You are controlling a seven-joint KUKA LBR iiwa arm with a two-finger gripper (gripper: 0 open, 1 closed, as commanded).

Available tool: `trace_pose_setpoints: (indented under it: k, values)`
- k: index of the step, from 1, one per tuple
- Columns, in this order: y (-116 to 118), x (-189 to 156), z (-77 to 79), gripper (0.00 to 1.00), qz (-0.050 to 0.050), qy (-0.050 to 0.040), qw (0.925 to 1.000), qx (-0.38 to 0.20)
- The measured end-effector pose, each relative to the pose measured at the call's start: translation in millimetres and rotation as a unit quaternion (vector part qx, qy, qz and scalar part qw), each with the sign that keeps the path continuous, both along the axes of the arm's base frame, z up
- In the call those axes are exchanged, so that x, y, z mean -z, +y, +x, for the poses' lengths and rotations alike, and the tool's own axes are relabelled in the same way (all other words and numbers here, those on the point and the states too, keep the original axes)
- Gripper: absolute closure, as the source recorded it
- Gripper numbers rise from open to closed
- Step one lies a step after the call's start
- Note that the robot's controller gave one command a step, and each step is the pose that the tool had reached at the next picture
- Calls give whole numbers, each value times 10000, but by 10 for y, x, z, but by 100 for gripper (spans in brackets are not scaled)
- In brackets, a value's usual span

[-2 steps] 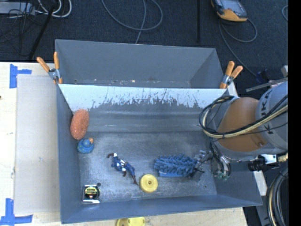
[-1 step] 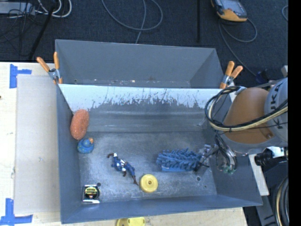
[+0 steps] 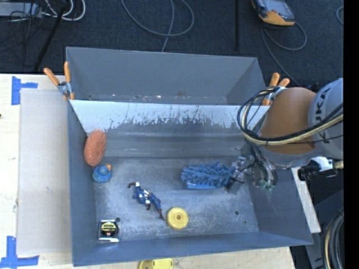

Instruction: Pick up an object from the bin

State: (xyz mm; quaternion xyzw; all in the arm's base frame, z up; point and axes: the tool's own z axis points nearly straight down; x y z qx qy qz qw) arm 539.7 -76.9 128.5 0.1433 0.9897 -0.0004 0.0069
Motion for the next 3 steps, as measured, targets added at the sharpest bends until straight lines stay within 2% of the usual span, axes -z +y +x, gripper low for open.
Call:
trace_pose_setpoints:
  k: [1, 2, 3]
  values:
    - [70, -110, -70, 100, 25, 139, 9999, -56]
    - [55, -681, 0, 100, 15, 88, 9999, -112]
    - [110, -1303, 224, 100, 11, 74, 9999, -127]
